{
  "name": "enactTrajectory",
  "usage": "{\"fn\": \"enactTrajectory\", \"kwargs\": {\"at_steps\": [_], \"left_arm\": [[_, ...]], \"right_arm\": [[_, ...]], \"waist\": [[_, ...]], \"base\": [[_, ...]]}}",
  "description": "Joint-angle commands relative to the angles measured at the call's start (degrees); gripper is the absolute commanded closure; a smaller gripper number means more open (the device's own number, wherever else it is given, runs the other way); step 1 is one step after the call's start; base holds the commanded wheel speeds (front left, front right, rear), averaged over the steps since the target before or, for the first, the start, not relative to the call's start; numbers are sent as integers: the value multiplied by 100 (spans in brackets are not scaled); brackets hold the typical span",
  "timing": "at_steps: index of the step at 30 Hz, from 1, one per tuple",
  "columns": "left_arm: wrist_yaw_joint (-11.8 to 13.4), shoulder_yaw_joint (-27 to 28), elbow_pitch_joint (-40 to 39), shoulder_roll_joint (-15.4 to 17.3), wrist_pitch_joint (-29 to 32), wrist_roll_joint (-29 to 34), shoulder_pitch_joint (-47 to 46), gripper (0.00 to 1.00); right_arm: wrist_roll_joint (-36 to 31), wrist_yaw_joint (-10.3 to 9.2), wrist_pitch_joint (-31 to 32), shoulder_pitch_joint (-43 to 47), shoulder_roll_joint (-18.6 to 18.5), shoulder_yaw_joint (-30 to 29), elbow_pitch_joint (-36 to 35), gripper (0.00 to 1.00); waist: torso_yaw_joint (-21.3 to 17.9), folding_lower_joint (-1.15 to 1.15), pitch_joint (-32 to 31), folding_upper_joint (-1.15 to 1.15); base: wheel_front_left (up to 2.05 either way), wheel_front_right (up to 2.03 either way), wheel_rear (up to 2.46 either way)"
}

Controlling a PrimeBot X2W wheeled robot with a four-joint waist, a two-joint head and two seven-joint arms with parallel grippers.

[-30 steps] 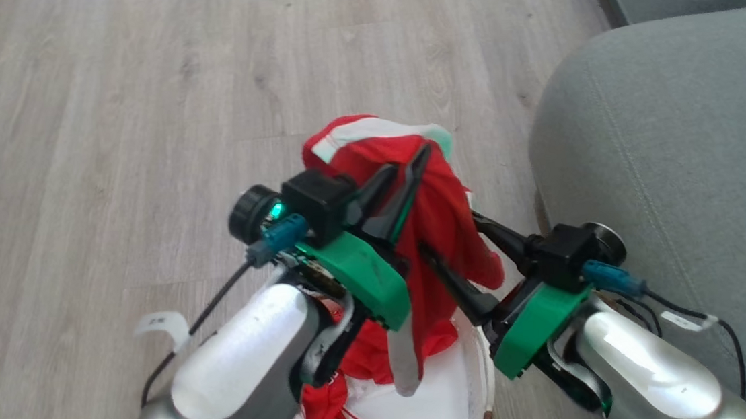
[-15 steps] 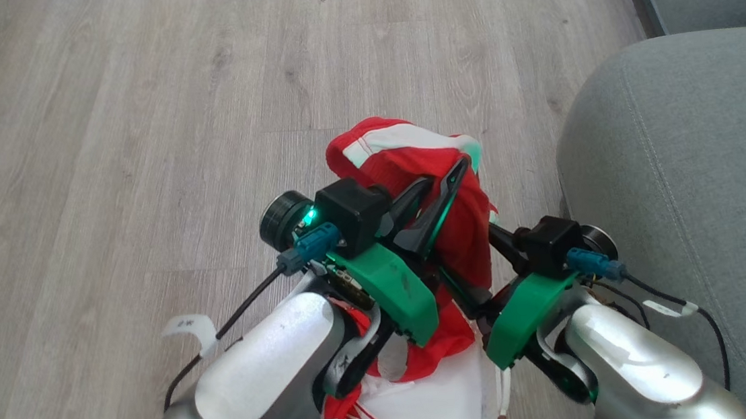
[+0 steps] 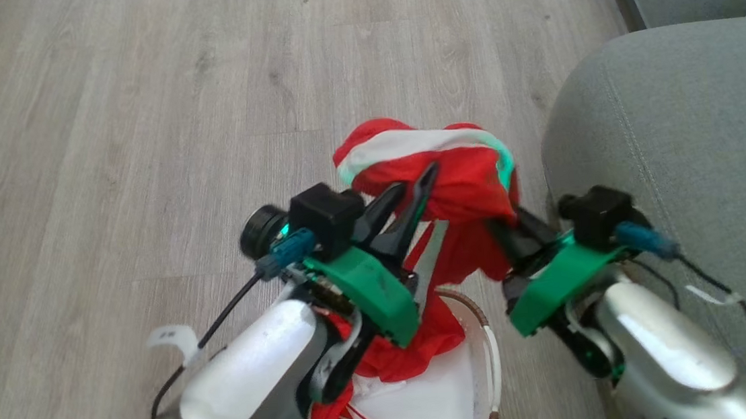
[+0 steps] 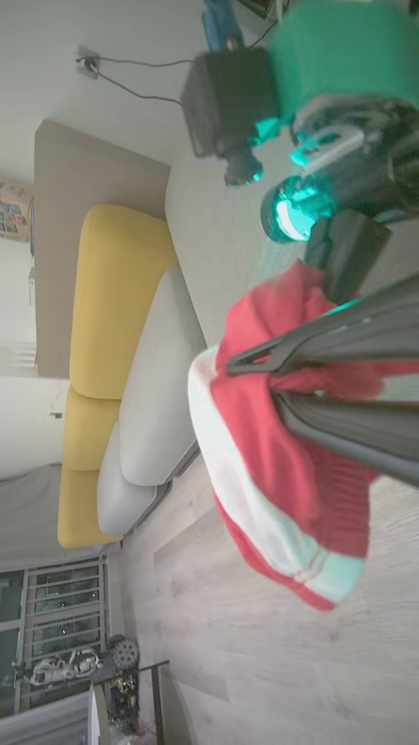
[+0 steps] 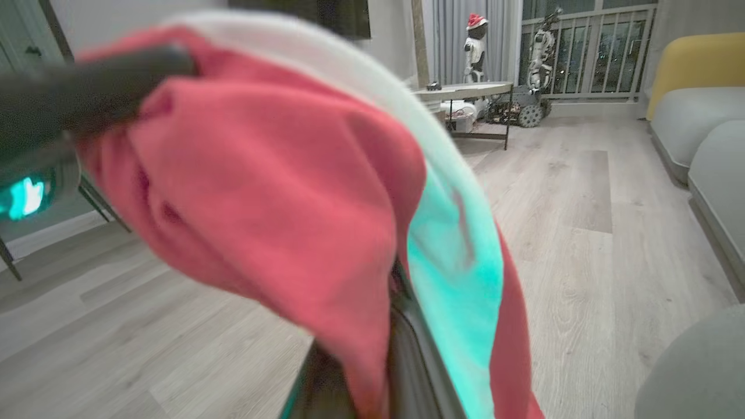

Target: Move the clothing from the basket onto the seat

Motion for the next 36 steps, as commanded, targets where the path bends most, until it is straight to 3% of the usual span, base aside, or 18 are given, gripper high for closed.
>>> {"fn": "enactTrajectory", "kwargs": {"at_steps": [1, 11, 12, 13, 14, 20, 36], "left_arm": [[62, 273, -146, 158, -44, -19, -122, 100], [113, 24, 171, 50, -112, 50, 104, 100], [95, 18, 201, 14, -145, 24, 125, 80], [55, -1, 220, -26, -179, -2, 143, 25], [2, -32, 241, -55, -193, -26, 156, 0], [-109, -153, 360, -105, -267, 1, 164, 0], [-131, -212, 740, -184, -519, 107, 38, 0]], "right_arm": [[-29, -1, -33, 22, -21, -147, -305, 100], [-48, -1, -33, 398, -89, -1190, -974, 100], [-55, -1, -33, 411, -95, -1243, -1030, 100], [-63, -1, -33, 422, -107, -1299, -1081, 100], [-73, -1, -33, 429, -119, -1346, -1132, 100], [-129, -1, -33, 484, -193, -1555, -1338, 100], [-206, -1, -33, 737, -644, -2050, -1778, 100]], "waist": [[-29, 0, 14, 0], [-229, 0, 42, 0], [-269, 0, 41, 0], [-303, 0, 41, 0], [-351, 0, 41, 0], [-669, 0, 37, 0], [-2090, 0, 186, 0]], "base": [[0, 0, 0], [0, 0, 0], [0, 0, 0], [0, 0, 0], [0, 0, 0], [0, 0, 0], [0, 0, 0]]}}
